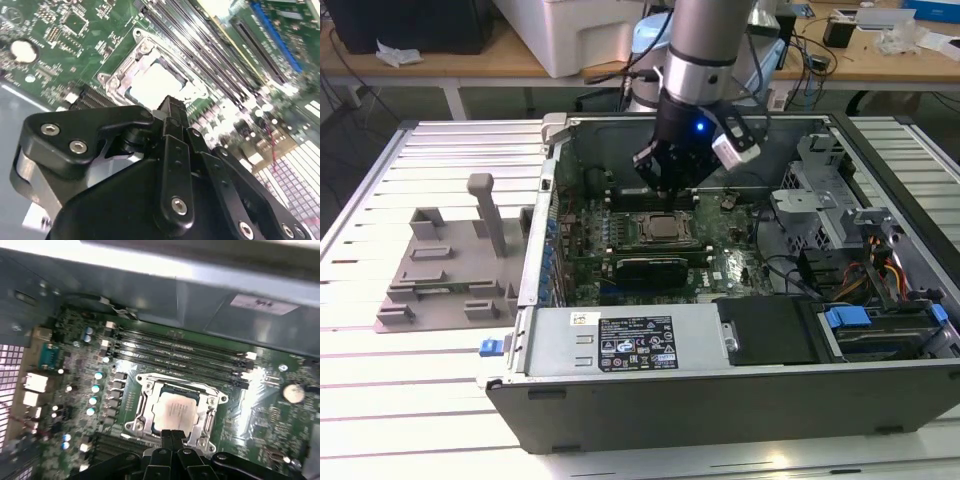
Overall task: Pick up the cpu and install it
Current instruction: 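Install the second cpu locking lever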
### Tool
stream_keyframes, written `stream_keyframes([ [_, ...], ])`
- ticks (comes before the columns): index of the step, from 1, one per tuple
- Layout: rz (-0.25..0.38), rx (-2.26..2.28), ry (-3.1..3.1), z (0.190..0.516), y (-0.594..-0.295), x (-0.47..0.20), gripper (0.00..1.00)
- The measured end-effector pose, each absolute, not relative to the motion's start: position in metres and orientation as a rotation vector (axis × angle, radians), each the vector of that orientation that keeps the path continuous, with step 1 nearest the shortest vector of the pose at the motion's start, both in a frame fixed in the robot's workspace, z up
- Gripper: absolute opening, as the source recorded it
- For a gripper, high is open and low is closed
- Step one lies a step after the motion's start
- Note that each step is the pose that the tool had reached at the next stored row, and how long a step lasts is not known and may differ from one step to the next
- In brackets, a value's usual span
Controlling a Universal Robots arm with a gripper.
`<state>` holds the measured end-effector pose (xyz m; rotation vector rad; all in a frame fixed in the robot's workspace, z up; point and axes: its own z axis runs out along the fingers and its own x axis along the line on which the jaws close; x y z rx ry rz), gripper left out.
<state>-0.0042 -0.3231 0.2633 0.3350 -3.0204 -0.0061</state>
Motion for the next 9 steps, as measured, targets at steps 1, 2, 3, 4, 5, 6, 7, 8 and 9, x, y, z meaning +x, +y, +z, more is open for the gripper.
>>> stream_keyframes([
  [1, -0.006, 0.335, -3.020, 0.272, -0.323, -0.004, 0.11],
  [2, -0.006, 0.335, -3.020, 0.279, -0.323, -0.004, 0.11],
  [3, -0.006, 0.335, -3.020, 0.283, -0.323, -0.004, 0.11],
  [4, -0.006, 0.335, -3.020, 0.287, -0.323, -0.004, 0.11],
  [5, -0.006, 0.335, -3.020, 0.290, -0.323, -0.004, 0.11],
  [6, -0.006, 0.335, -3.020, 0.291, -0.323, -0.004, 0.11],
  [7, -0.008, 0.335, -3.021, 0.291, -0.323, -0.004, 0.11],
  [8, -0.008, 0.335, -3.021, 0.291, -0.323, -0.004, 0.11],
  [9, -0.007, 0.335, -3.021, 0.291, -0.323, -0.004, 0.11],
])
